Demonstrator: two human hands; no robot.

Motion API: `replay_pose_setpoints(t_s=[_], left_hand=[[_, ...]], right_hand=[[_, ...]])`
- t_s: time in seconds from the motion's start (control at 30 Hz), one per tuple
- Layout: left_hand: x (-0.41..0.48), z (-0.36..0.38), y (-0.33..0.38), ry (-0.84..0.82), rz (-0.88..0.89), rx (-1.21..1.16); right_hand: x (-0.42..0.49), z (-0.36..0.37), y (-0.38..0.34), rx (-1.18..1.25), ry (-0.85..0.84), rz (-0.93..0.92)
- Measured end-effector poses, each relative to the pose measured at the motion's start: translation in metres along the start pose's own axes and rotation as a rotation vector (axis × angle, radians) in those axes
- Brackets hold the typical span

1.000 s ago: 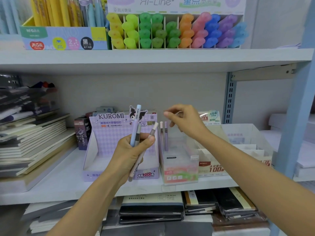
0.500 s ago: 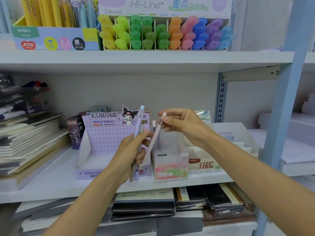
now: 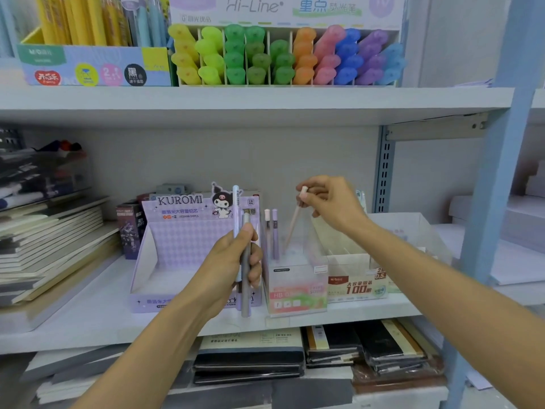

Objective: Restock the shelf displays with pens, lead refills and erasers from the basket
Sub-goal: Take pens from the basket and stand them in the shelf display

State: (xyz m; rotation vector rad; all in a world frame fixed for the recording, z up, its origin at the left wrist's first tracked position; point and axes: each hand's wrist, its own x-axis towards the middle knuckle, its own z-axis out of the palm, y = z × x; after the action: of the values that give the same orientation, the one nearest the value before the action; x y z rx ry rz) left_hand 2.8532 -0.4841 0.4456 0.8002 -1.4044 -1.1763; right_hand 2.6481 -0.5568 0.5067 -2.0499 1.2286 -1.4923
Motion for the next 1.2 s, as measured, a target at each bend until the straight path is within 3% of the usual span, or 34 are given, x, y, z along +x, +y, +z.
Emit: replay_pose_setpoints(t_s=[0.2, 0.33, 0.53, 0.73, 0.83, 0.93, 1.03, 1.2], left_hand=[[-0.002, -0.006, -0.003, -0.002, -0.002, 0.034], [-0.001, -0.009, -0.006, -0.015, -0.011, 0.06], [-0.001, -0.008, -0.01, -0.033, 0.005, 0.046], [-0.004, -0.01, -0.008, -0.041, -0.003, 0.058], [-0.004, -0.009, -0.007, -0.038, 0.007, 0.103], [-0.004, -0.004, -0.006, -0.032, 0.014, 0.17], [-0.004, 0.003, -0.006, -0.022, 0.016, 0.198], [-0.004, -0.001, 0.0, 0.118, -0.07, -0.012]], right_hand=[[0.0, 0.017, 0.008, -0.182, -0.075, -0.119], [0.004, 0.007, 0.01, -0.215, -0.156, -0.106], [0.005, 0.023, 0.01, -0.24, -0.028, -0.181], [0.005, 0.03, 0.012, -0.408, -0.067, -0.172], [-0.001, 0.025, -0.002, -0.148, -0.029, -0.122], [-0.013, 0.021, -0.02, 0.269, -0.212, 0.05], [-0.022, 0.023, -0.027, 0.322, -0.344, 0.043], [-0.022, 0.004, -0.026, 0.553, -0.158, 0.06]])
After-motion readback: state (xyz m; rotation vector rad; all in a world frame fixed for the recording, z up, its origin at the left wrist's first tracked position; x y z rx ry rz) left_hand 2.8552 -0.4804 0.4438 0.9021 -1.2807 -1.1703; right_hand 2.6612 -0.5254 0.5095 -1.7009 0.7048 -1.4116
